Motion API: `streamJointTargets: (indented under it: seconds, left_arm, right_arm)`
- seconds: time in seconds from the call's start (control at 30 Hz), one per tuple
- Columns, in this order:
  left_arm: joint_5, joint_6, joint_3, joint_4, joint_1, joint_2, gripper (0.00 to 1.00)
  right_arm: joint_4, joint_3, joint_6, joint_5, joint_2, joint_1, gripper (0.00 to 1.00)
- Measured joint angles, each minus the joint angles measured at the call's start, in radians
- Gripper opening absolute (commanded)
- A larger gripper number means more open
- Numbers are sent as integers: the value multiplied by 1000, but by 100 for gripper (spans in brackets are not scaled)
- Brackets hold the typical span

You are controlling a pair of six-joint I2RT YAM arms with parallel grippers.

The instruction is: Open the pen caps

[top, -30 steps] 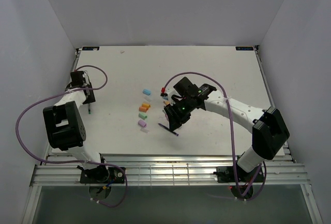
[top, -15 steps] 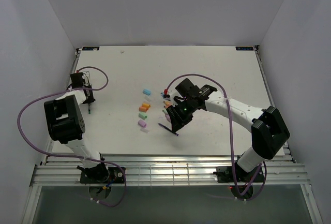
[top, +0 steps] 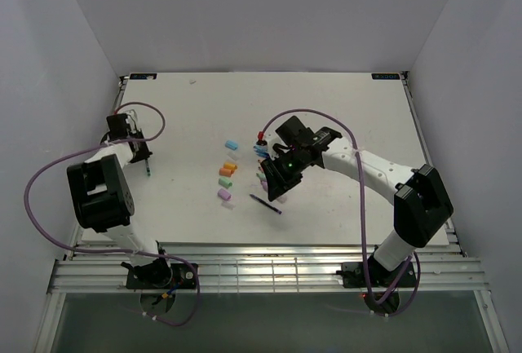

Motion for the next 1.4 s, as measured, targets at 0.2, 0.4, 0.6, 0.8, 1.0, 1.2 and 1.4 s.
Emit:
streamJointTargets:
  seconds: [0.2, 0.4, 0.6, 0.8, 1.0, 1.2, 1.4]
  left_arm:
    - [143, -246, -13, -24, -65, -207, 0]
    - [303, -498, -11, 50, -283, -393, 0]
    - [364, -770, -116, 143, -486, -576, 0]
    - [331, -987, -227, 207, -610, -739, 0]
    - [296, -1073, -242, 232, -657, -788, 0]
    - [268, -1111, -244, 237, -684, -810, 0]
    - [249, -1106, -244, 232, -690, -822, 0]
  right_arm:
    - [-1, 89, 38, -50, 22, -54, 47]
    - [17, 205, 96, -135, 69, -74, 49]
    - [168, 244, 226, -245, 78, -74, 54]
    - [377, 217, 377, -307, 71, -74, 54]
    - [538, 125, 499, -327, 39, -73, 54]
    - [620, 116, 566, -328, 31, -73, 53]
    - [604, 83, 567, -261, -37, -72, 53]
